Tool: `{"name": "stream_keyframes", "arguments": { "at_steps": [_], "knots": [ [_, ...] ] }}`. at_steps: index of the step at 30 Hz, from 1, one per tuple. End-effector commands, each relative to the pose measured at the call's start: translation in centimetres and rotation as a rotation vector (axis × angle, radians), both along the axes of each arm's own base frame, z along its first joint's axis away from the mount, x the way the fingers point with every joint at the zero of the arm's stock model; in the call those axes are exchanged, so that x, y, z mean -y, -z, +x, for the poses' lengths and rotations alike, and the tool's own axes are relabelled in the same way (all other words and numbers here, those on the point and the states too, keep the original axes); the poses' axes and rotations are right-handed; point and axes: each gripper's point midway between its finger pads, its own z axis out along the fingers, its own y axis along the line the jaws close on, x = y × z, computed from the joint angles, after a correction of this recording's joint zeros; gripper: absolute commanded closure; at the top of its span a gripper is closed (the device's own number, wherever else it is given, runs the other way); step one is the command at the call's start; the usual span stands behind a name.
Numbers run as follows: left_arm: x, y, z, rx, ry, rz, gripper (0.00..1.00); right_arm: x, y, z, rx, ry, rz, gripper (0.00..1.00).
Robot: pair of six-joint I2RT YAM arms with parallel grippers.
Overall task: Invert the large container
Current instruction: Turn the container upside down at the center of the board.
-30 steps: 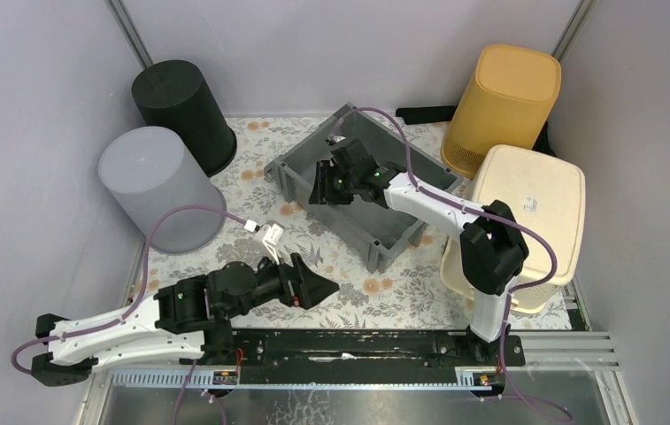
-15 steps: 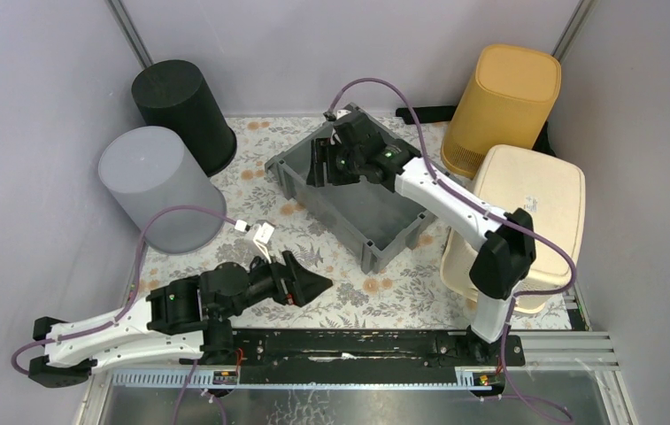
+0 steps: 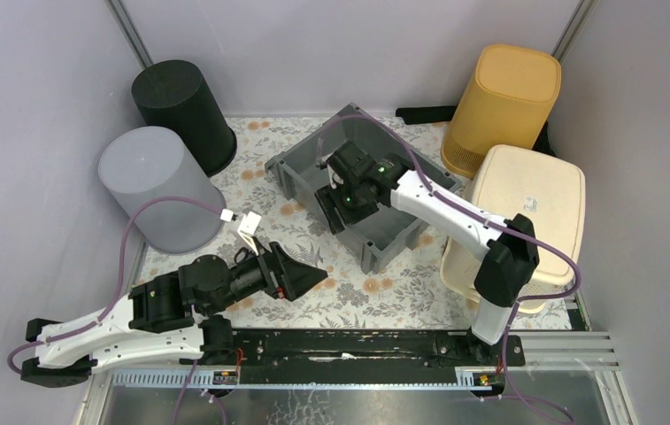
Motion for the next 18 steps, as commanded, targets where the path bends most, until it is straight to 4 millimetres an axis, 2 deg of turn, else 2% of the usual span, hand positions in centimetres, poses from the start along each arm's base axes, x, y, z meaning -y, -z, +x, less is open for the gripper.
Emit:
{"name": "stream_keyframes", "arguments": {
  "at_steps": [1, 6, 9, 13, 16, 18],
  "knots": [
    [-0.1, -0.8, 0.0, 0.024, 0.007, 0.000, 0.00, 0.7, 0.3, -1.9, 0.018, -0.068, -0.062, 0.28],
    [-0.3, -1.0, 0.0, 0.025, 0.003, -0.009, 0.00, 1.5, 2.2, -2.3, 0.019, -0.052, -0.167, 0.31],
    [-0.5, -1.4, 0.0, 0.029, 0.001, -0.020, 0.00, 2.0, 3.7, -2.8, -0.017, -0.048, -0.205, 0.37],
    [-0.5, -2.1, -0.1, 0.041, 0.006, -0.029, 0.00, 2.2, 4.0, -3.1, -0.041, -0.046, -0.228, 0.50],
    [-0.6, -2.6, -0.1, 0.049, 0.006, -0.031, 0.00, 2.8, 4.4, -3.6, -0.064, -0.052, -0.264, 0.54],
    [-0.6, -2.9, -0.1, 0.053, 0.006, -0.036, 0.00, 2.6, 3.9, -3.4, -0.060, -0.054, -0.255, 0.60]
  ]
}}
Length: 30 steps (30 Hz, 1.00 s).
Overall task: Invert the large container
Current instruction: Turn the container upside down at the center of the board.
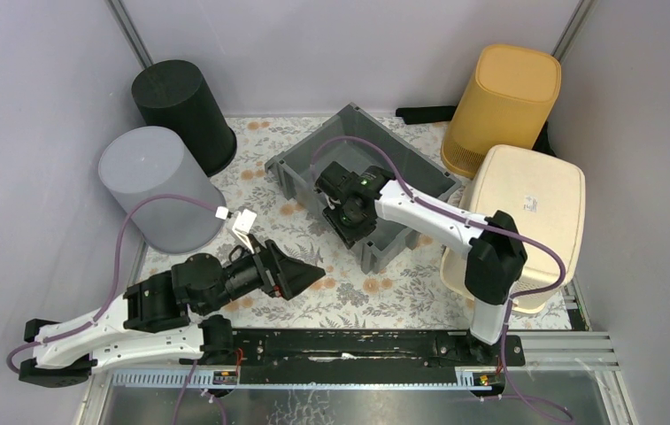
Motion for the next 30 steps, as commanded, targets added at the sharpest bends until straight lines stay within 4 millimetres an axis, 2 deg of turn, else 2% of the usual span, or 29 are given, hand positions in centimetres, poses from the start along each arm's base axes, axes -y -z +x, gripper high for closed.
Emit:
{"name": "stream_keyframes", "arguments": {
  "at_steps": [1, 7, 11, 15, 20, 30],
  "knots": [
    [-0.4, -1.9, 0.0, 0.035, 0.002, -0.025, 0.00, 0.4, -0.9, -0.3, -0.003, -0.006, -0.028, 0.65],
    [-0.7, -2.1, -0.2, 0.036, 0.006, -0.039, 0.00, 0.6, -0.9, -0.5, -0.031, -0.013, -0.058, 0.99],
    [-0.9, -2.2, -0.2, 0.039, 0.004, -0.046, 0.00, -0.8, -2.0, -0.4, -0.034, -0.021, 0.009, 1.00],
    [-1.1, -2.4, -0.3, 0.045, 0.005, -0.052, 0.00, -2.4, -4.0, 0.1, -0.014, -0.018, 0.084, 1.00],
    [-1.5, -2.8, -0.4, 0.053, 0.006, -0.066, 0.00, -4.0, -8.4, 1.1, 0.045, 0.007, 0.197, 1.00],
    [-1.9, -4.4, -0.5, 0.082, 0.012, -0.092, 0.00, -4.7, -20.0, 3.2, 0.134, 0.118, 0.578, 1.00]
  ]
}}
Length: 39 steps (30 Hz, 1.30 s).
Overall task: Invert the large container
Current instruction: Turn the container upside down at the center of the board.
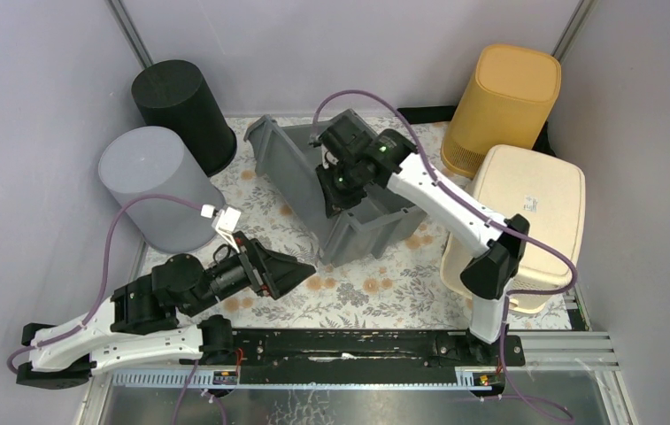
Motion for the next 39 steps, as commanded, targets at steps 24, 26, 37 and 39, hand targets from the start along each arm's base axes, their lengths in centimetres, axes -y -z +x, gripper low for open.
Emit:
{"name": "stream_keyframes", "arguments": {
  "at_steps": [24, 26, 37, 39],
  "knots": [
    [-0.6, -4.3, 0.3, 0.080, -0.008, -0.008, 0.00, 4.0, -18.3, 5.4, 0.102, 0.350, 1.243, 1.00],
    [-0.6, -4.2, 0.3, 0.078, -0.008, -0.004, 0.00, 4.6, -17.4, 5.5, 0.098, 0.384, 1.261, 1.00],
    [0.2, -3.3, 0.8, 0.070, -0.020, 0.038, 0.00, 10.0, -13.5, 4.4, 0.138, 0.496, 1.098, 0.69],
    [0.6, -3.0, 0.9, 0.068, -0.021, 0.050, 0.00, 11.3, -12.4, 4.2, 0.175, 0.527, 1.024, 0.58]
  ]
}}
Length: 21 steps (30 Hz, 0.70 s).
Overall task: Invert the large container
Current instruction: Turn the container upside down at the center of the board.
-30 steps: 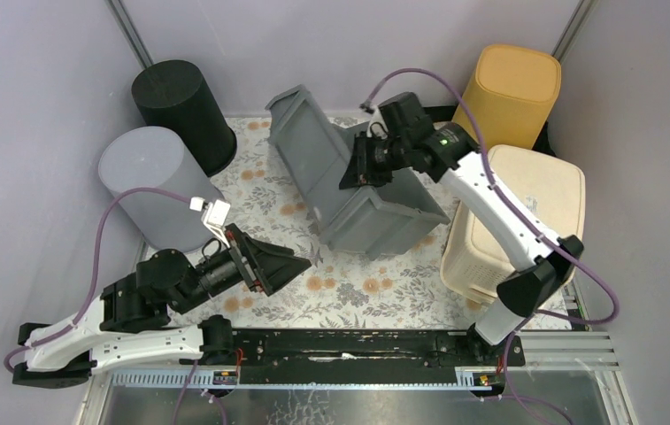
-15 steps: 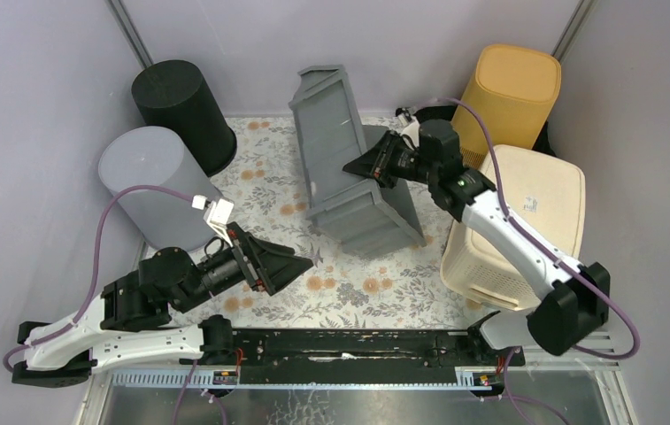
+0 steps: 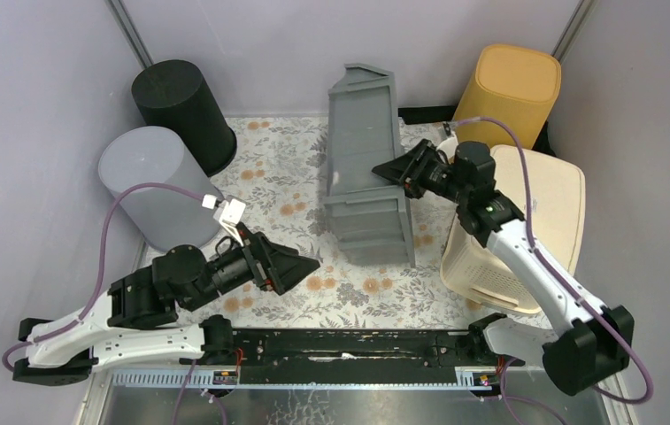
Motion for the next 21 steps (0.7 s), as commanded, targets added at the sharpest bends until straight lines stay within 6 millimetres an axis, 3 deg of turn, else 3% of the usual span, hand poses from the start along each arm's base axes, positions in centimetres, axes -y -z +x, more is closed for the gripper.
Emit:
{"name": "stream_keyframes", "arguments": {
  "at_steps": [1, 13, 21],
  "knots": [
    [0.4, -0.4, 0.5, 0.022, -0.018, 0.011, 0.00, 3.1, -3.6, -1.4, 0.219, 0.048, -0.122, 0.56],
    [3.4, 0.9, 0.9, 0.018, 0.012, 0.055, 0.00, 11.3, 2.5, -2.1, 0.131, 0.189, -0.709, 0.23],
    [4.0, 1.4, 0.9, 0.019, 0.022, 0.062, 0.00, 18.8, 4.1, -2.9, 0.073, 0.395, -1.042, 0.11]
  ]
}}
